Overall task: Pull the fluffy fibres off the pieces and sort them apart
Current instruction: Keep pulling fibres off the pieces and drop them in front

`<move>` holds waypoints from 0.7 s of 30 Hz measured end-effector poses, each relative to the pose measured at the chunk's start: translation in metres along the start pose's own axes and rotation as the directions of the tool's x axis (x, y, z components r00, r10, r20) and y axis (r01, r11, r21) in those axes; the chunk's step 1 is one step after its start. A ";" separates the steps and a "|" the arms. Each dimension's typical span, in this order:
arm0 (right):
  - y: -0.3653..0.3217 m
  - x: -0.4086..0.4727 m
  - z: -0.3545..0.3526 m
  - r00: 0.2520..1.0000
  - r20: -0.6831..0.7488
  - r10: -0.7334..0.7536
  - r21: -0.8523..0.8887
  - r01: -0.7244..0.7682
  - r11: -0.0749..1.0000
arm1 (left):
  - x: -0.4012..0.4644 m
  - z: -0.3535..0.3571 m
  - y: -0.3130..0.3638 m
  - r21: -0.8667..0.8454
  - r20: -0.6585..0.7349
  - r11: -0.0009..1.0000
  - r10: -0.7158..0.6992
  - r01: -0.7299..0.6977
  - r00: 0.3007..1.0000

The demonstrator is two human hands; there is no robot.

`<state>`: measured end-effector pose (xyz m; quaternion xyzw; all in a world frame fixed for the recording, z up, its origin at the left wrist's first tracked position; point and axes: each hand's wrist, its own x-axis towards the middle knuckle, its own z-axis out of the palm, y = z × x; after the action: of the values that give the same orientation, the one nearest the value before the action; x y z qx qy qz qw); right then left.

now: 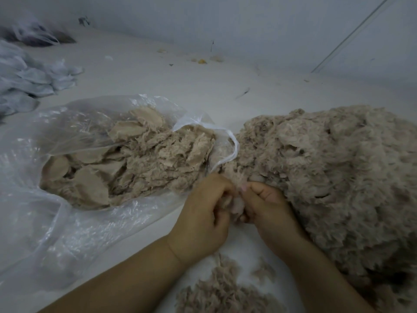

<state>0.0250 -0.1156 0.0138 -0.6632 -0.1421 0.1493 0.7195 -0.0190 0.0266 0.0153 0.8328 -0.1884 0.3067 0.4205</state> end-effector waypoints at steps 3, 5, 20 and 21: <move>-0.002 -0.001 0.001 1.000 -0.002 0.021 0.040 -0.021 0.999 | 0.000 -0.002 -0.003 -0.260 -0.039 0.908 -0.351 0.330 0.936; -0.001 -0.001 0.002 0.999 0.007 0.049 0.044 -0.049 0.998 | 0.005 -0.002 -0.006 -0.429 0.118 0.736 -0.529 0.523 0.840; -0.006 -0.002 0.005 0.999 0.010 0.036 -0.063 -0.036 0.997 | 0.013 -0.008 -0.009 -0.613 0.212 0.547 -0.580 0.570 0.786; -0.005 -0.002 0.005 0.999 -0.007 0.042 -0.070 -0.043 0.997 | 0.013 -0.008 -0.010 -0.609 0.216 0.550 -0.579 0.572 0.786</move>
<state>0.0210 -0.1120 0.0196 -0.6913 -0.1311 0.1577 0.6928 -0.0068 0.0376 0.0218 0.6486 0.0028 0.0719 0.7577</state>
